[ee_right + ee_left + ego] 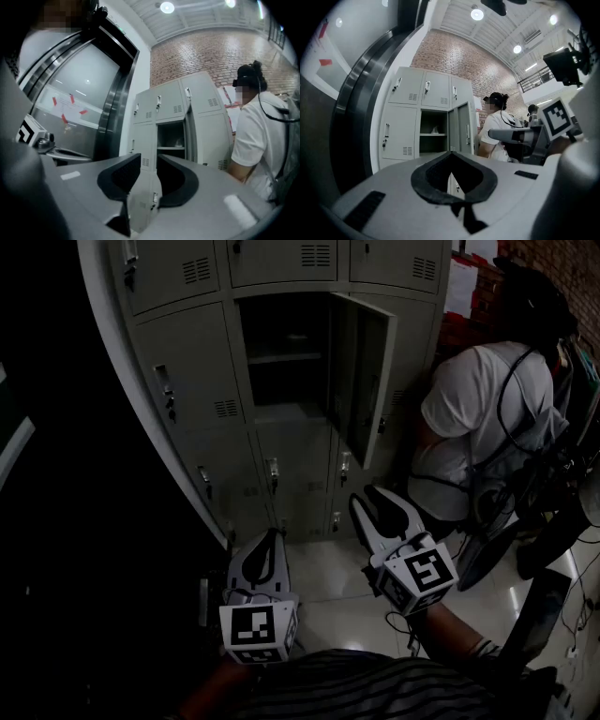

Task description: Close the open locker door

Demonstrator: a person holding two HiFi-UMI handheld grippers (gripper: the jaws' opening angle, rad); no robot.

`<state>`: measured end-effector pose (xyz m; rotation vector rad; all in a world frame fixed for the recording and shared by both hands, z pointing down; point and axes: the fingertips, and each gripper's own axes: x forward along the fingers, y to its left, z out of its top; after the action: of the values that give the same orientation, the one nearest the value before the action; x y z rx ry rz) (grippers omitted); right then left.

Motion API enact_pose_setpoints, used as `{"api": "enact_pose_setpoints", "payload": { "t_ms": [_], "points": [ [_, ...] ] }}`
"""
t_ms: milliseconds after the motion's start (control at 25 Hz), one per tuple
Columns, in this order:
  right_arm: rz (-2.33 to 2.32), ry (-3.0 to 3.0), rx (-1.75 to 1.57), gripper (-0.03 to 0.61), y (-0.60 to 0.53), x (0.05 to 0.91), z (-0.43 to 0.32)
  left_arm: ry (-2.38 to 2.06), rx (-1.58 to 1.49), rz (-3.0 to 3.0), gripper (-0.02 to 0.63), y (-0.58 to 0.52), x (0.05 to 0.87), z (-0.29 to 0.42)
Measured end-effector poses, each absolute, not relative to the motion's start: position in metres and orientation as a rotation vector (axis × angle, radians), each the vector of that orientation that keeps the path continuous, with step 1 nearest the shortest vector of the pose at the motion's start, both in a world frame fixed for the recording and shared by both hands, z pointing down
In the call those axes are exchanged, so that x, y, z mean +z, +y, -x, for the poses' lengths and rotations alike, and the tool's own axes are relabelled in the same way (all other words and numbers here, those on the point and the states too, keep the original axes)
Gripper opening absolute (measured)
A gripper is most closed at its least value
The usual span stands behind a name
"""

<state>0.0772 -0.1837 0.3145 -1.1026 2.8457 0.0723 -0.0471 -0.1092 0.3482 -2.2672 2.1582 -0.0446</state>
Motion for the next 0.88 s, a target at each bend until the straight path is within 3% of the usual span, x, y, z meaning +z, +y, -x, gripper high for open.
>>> {"api": "enact_pose_setpoints", "payload": {
  "t_ms": [440,880],
  "points": [
    [1.607,2.614,0.132,0.258,-0.381,0.302,-0.086,2.009,-0.048,2.374,0.003,-0.261,0.333,0.125],
    [1.668,2.604,0.130,0.261,-0.433,0.310,-0.067,1.886,-0.030,2.504,0.003,-0.333,0.336,0.141]
  ]
}}
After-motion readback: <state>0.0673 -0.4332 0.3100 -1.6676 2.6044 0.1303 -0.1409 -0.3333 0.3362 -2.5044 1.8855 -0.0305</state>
